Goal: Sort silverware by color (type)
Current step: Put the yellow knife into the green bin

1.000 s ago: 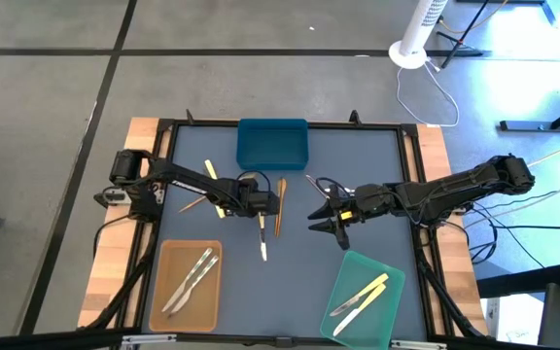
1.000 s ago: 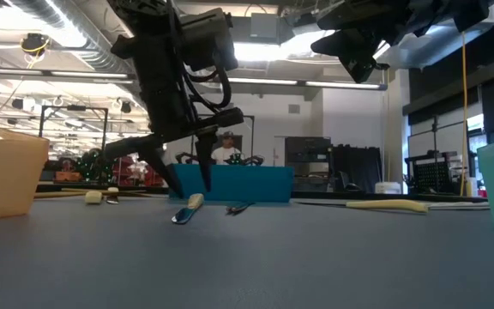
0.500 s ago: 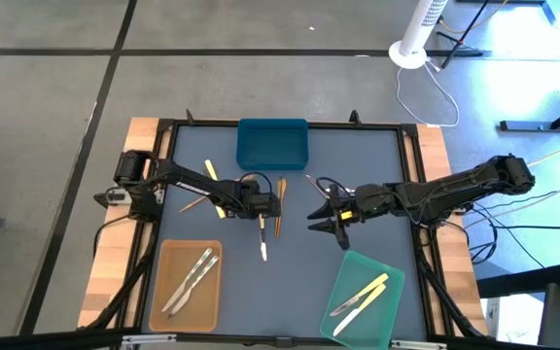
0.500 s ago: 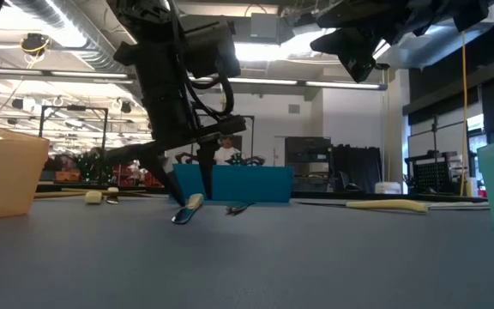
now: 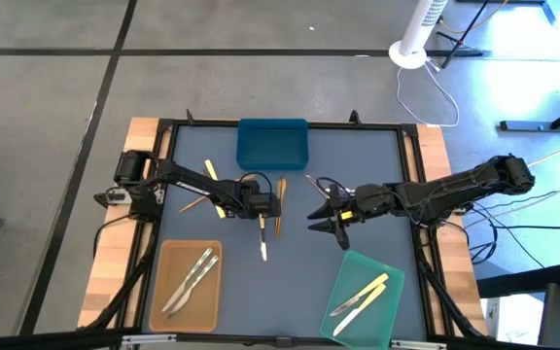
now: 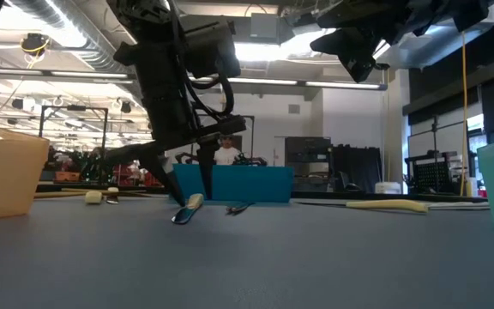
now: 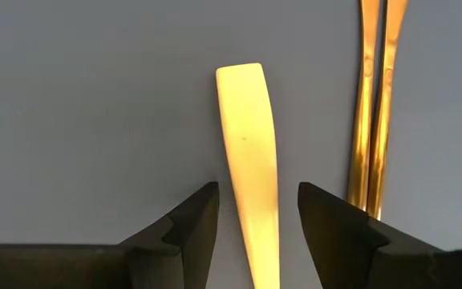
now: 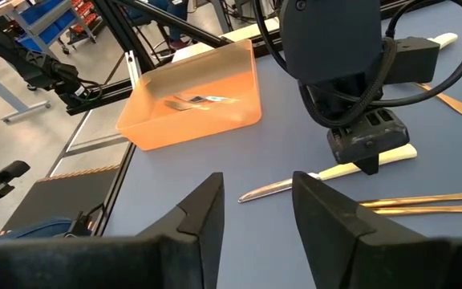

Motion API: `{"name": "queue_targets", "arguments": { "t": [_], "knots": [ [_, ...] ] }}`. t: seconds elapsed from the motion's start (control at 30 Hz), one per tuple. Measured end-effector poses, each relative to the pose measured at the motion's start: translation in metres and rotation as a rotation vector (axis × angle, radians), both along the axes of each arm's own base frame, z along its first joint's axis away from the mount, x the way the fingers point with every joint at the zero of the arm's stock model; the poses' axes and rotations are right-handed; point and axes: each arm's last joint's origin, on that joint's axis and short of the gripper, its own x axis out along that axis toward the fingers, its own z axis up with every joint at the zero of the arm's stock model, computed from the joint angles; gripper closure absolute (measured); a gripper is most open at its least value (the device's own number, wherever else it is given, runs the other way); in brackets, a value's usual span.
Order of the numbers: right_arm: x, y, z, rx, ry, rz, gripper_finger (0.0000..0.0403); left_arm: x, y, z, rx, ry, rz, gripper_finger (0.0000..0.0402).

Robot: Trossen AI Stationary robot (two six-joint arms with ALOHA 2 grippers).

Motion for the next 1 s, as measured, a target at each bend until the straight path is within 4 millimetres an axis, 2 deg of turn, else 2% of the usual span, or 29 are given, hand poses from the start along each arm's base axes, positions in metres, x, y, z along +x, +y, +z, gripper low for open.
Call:
{"name": "queue_targets", "arguments": {
  "t": [0.33, 0.83, 1.0],
  "knots": [
    [0.0, 0.0001, 0.0, 0.0, 0.0, 0.001, 0.0268, -0.0006, 0.0008, -0.0004, 0.0, 0.006, 0.005, 0.024],
    [0.0, 0.0, 0.0, 0.0, 0.0, 0.0, 0.0268, -0.0019, 0.001, -0.0013, 0.012, 0.019, 0.009, 0.0317],
    [0.0, 0.0001, 0.0, 0.0, 0.0, 0.0, 0.0268, -0.0023, 0.0011, -0.0014, 0.015, 0.023, 0.01, 0.0331]
  ]
}}
